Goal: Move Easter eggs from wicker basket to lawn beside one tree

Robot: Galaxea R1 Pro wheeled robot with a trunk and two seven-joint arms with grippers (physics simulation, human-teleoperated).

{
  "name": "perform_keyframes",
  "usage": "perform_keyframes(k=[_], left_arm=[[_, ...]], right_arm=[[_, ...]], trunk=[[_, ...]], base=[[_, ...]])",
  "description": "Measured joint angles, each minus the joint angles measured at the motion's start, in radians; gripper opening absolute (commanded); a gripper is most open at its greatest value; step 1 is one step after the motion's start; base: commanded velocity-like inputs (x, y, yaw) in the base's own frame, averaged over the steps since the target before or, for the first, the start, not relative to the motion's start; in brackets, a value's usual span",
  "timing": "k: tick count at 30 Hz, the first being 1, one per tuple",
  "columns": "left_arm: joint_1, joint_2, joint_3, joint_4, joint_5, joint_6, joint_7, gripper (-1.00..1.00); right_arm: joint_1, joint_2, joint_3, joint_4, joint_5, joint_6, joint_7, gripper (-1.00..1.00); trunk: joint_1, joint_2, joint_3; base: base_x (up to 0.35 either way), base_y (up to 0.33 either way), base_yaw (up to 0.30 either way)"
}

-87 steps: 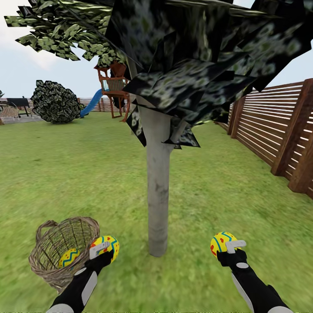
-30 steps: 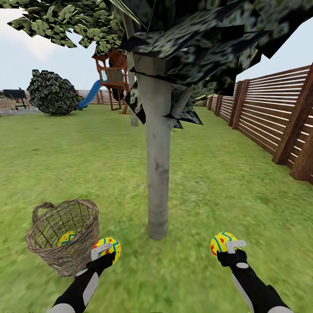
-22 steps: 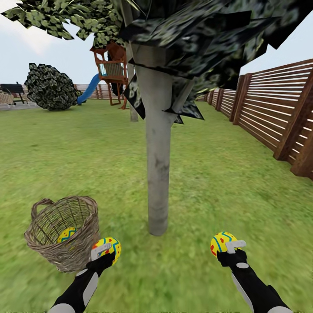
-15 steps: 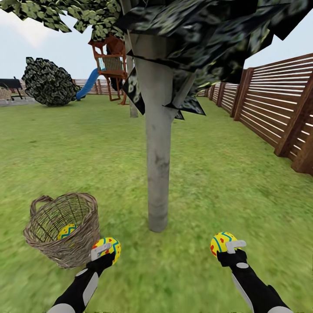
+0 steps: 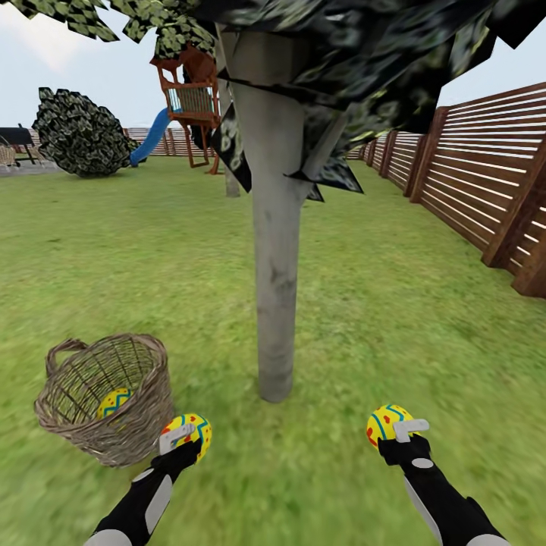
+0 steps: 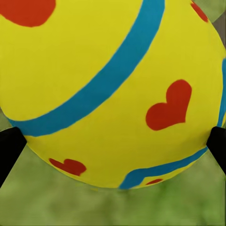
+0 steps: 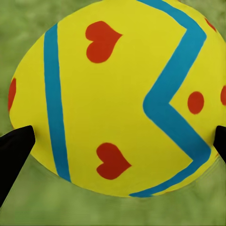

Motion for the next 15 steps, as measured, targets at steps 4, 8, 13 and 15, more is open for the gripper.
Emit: perform_keyframes(k=[4,8,13,15], left_arm=[[0.0,-0.001,0.001,0.0,0.0,-0.007,0.0,-1.0],[0.0,-0.005,0.0,0.0,-0.001,-0.026,0.0,-1.0],[0.0,-0.005,0.001,0.0,-0.002,-0.025,0.0,-1.0],[0.0,-0.005,0.001,0.0,-0.002,-0.025,0.0,-1.0]], right_arm=[[0.0,0.001,0.0,0.001,0.0,0.0,0.0,-1.0],[0.0,0.002,0.0,0.001,0.0,0.0,-0.001,-1.0],[0.0,0.002,0.0,0.001,0.0,0.0,0.0,-1.0],[0.0,0.002,0.0,0.001,0.0,0.0,0.0,-1.0]], trunk=[[0.0,0.0,0.0],[0.0,0.0,0.0],[0.002,-0.001,-0.012],[0.003,-0.001,-0.019]], base=[[0.335,0.0,0.0],[0.237,0.0,0.0],[0.011,0.0,0.0],[0.0,0.0,0.0]])
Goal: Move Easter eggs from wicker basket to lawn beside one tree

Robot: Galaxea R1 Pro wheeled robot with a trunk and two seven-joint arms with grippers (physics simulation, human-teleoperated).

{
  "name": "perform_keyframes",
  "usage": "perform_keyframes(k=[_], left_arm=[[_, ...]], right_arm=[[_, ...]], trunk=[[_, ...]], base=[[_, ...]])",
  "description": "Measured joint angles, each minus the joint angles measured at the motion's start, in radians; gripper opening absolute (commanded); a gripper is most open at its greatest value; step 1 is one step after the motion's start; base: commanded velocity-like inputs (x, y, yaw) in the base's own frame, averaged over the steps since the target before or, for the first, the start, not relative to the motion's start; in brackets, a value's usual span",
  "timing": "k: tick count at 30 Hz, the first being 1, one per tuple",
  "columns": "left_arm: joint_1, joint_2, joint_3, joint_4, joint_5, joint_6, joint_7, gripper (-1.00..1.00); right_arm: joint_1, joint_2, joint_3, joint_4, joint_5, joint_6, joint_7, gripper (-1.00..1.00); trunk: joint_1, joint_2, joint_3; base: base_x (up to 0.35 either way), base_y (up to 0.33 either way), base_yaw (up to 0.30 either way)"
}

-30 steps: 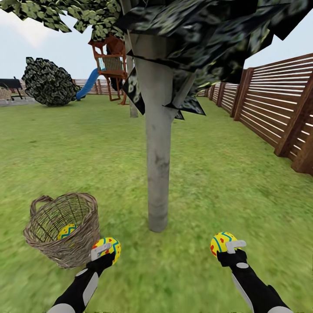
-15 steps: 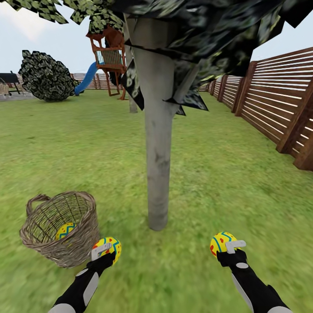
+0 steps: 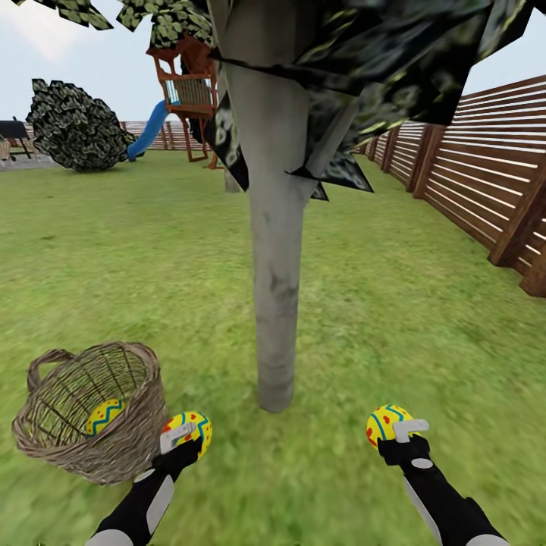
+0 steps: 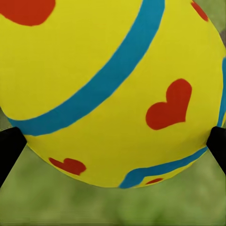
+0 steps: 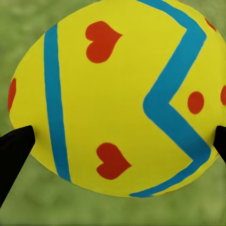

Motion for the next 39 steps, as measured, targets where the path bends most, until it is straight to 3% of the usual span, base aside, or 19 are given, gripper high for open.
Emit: perform_keyframes(k=[39], left_arm=[[0.0,0.0,0.001,0.0,0.0,0.001,0.0,-1.0]], right_arm=[[0.0,0.0,0.0,0.0,0.0,0.0,0.0,-1.0]], trunk=[[0.018,-0.009,-0.133]], base=[[0.0,0.0,0.06]])
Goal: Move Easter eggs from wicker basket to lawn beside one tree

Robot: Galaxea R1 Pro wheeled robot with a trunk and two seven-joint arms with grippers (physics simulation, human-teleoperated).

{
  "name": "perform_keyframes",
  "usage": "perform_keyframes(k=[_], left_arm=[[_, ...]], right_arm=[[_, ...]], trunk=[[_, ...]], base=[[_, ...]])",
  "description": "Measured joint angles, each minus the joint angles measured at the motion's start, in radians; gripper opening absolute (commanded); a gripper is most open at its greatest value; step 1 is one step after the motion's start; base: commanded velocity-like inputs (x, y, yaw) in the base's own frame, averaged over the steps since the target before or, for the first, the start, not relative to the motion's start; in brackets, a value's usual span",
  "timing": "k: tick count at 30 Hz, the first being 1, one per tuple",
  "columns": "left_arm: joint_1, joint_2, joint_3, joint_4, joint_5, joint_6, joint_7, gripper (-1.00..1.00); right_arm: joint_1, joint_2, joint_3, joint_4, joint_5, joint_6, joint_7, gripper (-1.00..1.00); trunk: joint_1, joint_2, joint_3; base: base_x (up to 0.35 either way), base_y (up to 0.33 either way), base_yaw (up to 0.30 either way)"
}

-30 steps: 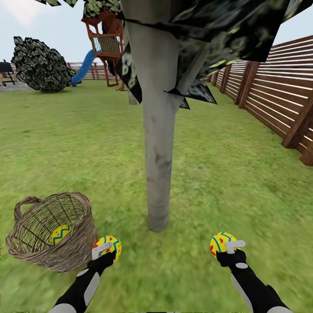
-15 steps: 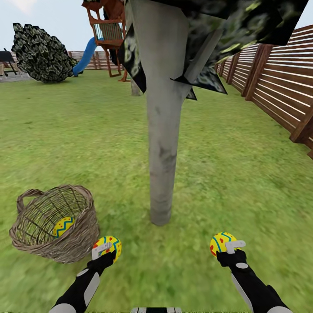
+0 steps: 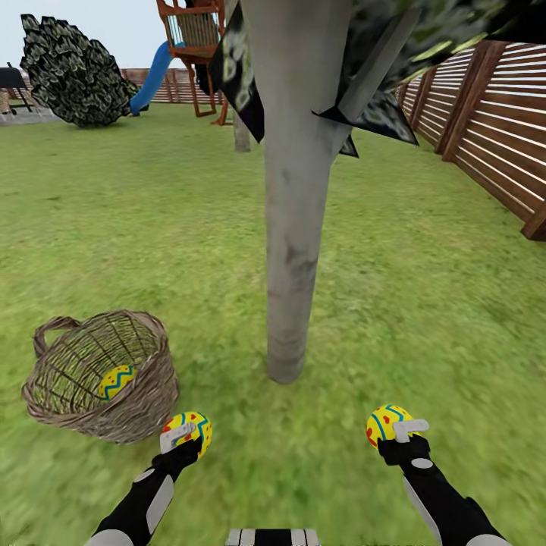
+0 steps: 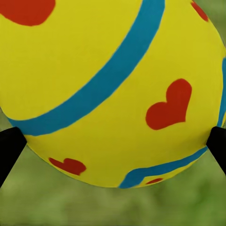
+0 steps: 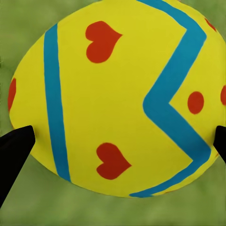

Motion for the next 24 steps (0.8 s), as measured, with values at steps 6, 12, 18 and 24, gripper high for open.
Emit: perform_keyframes(k=[6,12,18,24], left_arm=[[0.0,0.0,-0.001,0.0,0.0,0.0,0.0,-1.0],[0.0,0.0,-0.001,0.0,0.0,0.0,0.0,-1.0],[0.0,0.0,-0.001,0.0,0.0,0.0,0.0,-1.0],[0.0,0.0,-0.001,0.0,0.0,0.0,0.0,-1.0]], right_arm=[[0.0,0.001,0.0,0.0,0.0,0.0,0.0,-1.0],[0.0,0.002,0.0,0.0,0.0,0.0,0.0,-1.0],[0.0,0.002,0.0,0.0,0.0,0.0,-0.001,-1.0],[0.0,0.002,0.0,0.0,0.0,0.0,0.0,-1.0]], trunk=[[0.003,-0.001,-0.02],[0.005,-0.003,-0.039],[0.008,-0.004,-0.059],[0.011,-0.006,-0.078]], base=[[0.0,0.0,0.074],[0.0,0.0,0.074],[0.0,0.0,0.074],[0.0,0.0,0.074]])
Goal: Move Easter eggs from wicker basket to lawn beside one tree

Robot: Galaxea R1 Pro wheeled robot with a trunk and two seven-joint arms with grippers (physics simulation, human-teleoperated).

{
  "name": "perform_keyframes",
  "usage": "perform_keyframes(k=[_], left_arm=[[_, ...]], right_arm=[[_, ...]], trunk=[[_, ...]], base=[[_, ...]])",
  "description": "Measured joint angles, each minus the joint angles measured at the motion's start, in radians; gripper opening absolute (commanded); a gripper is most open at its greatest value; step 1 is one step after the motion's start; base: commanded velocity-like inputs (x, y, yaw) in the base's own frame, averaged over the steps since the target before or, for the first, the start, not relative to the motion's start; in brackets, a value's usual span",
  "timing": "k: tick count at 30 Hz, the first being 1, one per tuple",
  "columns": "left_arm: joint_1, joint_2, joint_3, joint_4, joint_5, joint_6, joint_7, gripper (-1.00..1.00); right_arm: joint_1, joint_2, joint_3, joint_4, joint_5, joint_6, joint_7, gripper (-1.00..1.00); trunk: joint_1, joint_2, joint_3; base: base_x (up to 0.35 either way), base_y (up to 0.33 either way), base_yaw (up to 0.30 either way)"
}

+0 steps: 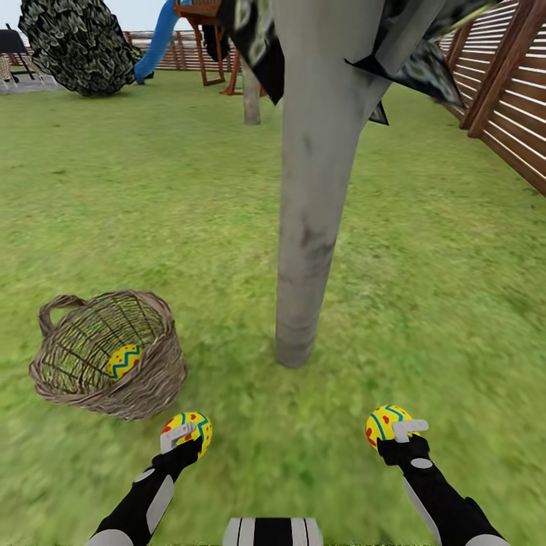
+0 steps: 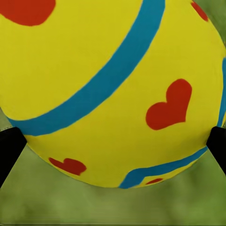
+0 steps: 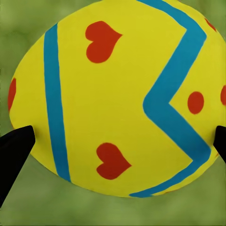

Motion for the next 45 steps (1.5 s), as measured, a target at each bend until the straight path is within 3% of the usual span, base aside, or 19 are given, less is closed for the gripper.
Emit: perform_keyframes(k=[5,18,31,44,45], left_arm=[[0.0,0.0,0.0,0.0,0.0,0.0,0.0,-1.0],[0.0,0.0,0.001,0.0,0.0,-0.001,0.0,-1.0],[0.0,-0.001,0.0,0.0,0.0,0.0,0.001,-1.0],[0.0,0.0,0.003,0.0,0.002,-0.005,0.0,-1.0],[0.0,0.0,0.003,0.0,0.002,-0.008,0.0,1.0]], right_arm=[[0.0,0.002,0.0,0.0,0.0,0.0,0.0,-1.0],[0.0,0.002,0.0,0.0,0.0,0.0,-0.001,-1.0],[0.0,0.002,0.0,0.001,0.0,0.0,-0.001,-1.0],[0.0,0.003,0.0,0.002,0.0,0.0,-0.001,-1.0],[0.0,0.003,0.0,0.002,0.0,0.0,-0.001,-1.0]], trunk=[[0.002,-0.001,-0.016],[0.004,-0.002,-0.024],[-0.008,-0.011,-0.062],[0.006,-0.008,-0.054],[0.007,-0.008,-0.053]], base=[[0.0,0.0,0.075],[0.0,0.0,0.075],[0.0,0.0,0.075],[0.0,0.0,0.074],[0.0,0.0,0.071]])
